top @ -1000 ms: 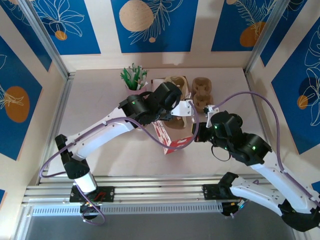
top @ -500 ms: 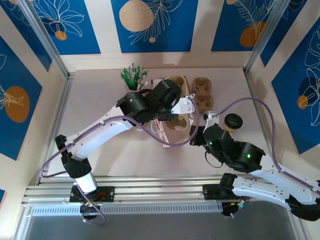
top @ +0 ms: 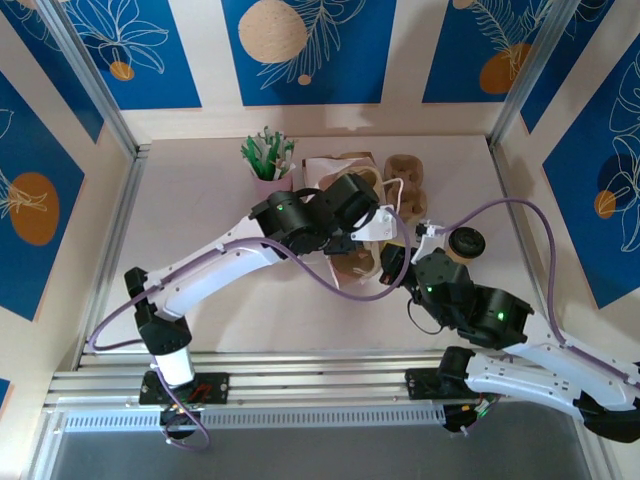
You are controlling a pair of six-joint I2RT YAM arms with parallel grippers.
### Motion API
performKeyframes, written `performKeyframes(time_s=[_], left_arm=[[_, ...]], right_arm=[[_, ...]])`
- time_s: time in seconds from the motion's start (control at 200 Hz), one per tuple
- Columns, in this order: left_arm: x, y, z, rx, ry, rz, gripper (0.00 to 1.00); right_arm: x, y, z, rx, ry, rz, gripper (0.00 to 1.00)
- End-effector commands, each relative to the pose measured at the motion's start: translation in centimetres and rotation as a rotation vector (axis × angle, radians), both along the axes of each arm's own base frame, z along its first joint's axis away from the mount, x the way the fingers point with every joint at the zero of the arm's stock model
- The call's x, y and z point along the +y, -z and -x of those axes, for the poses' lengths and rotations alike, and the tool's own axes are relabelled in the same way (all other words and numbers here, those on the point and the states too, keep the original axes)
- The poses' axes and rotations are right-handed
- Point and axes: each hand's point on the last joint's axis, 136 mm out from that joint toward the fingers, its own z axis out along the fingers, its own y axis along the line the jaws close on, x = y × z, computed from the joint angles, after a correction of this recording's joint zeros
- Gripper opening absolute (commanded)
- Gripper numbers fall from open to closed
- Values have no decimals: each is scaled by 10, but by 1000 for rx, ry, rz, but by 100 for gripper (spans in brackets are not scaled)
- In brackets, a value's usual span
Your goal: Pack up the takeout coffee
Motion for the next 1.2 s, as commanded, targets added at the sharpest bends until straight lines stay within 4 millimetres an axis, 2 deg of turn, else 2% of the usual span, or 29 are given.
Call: performKeyframes(time_s=[0.0, 0.29, 0.685, 0.87, 1.03, 1.195], left_arm=[[3, -19, -7, -28, -39, 44, 42], [10, -13, -15, -17, -92, 29, 42], [21, 10, -5, 73, -125, -21, 41], [28, 14, 1, 122, -147, -31, 40], [28, 22, -4, 113, -167, -54, 40], [28, 25, -18, 86, -211, -55, 40]], right_arm=[[0, -11, 4, -34, 1, -83, 0], [-3, -9, 10, -57, 7, -92, 0], [-5, -13, 12, -79, 56, -91, 0], [-7, -14, 12, -68, 85, -79, 0], [6, -19, 16, -93, 24, -105, 0], [9, -20, 20, -88, -3, -140, 0]])
